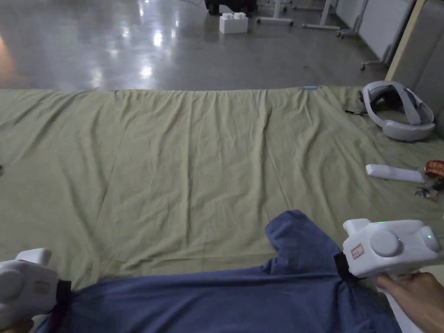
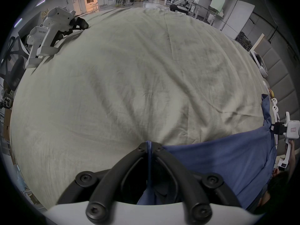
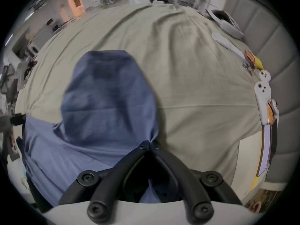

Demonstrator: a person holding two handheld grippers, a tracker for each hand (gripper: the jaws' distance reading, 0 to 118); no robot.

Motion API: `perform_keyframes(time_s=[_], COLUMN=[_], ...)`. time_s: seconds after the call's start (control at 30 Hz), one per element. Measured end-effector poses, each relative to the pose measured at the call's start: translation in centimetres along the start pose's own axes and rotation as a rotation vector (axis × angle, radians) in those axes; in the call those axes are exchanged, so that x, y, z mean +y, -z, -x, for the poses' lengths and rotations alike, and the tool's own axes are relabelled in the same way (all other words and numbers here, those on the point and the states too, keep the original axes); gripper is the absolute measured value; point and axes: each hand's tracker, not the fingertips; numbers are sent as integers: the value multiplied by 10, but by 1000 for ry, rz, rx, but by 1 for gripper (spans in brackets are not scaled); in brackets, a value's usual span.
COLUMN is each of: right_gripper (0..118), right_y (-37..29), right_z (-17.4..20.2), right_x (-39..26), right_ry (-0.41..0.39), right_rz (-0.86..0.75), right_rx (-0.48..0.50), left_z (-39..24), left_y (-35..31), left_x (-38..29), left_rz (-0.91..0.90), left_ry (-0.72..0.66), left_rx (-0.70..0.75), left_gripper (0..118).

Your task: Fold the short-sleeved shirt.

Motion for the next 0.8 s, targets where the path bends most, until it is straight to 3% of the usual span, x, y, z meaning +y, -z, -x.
perform_keyframes(time_s=[0.13,0.2,0.23,0.3,0.4,0.57,0.8], right_gripper=[3,3,3,3,3,3,3], right_y=[-23,-56,-76,-110,-144,-158,-133], right_z=[-9,-17,-15,-15,-14,-8,-2], right_x=[-18,-38,-49,-82,-140,-223,-264], right_ry=[48,112,120,92,102,159,210], right_rz=[-94,-166,-194,-229,-283,-276,-203], right_rx=[29,115,150,129,148,157,134], left_z=[2,9,18,32,55,69,94], left_y=[-35,-73,-105,-149,-184,-192,-157], left_x=[-15,-30,-46,-77,-146,-232,-245], left_rz=[-43,-103,-163,-202,-243,-195,-182], left_ry=[80,74,74,51,61,29,-23], left_rx=[-34,-45,-111,-189,-216,-227,-220], left_gripper=[6,6,6,6,6,6,6])
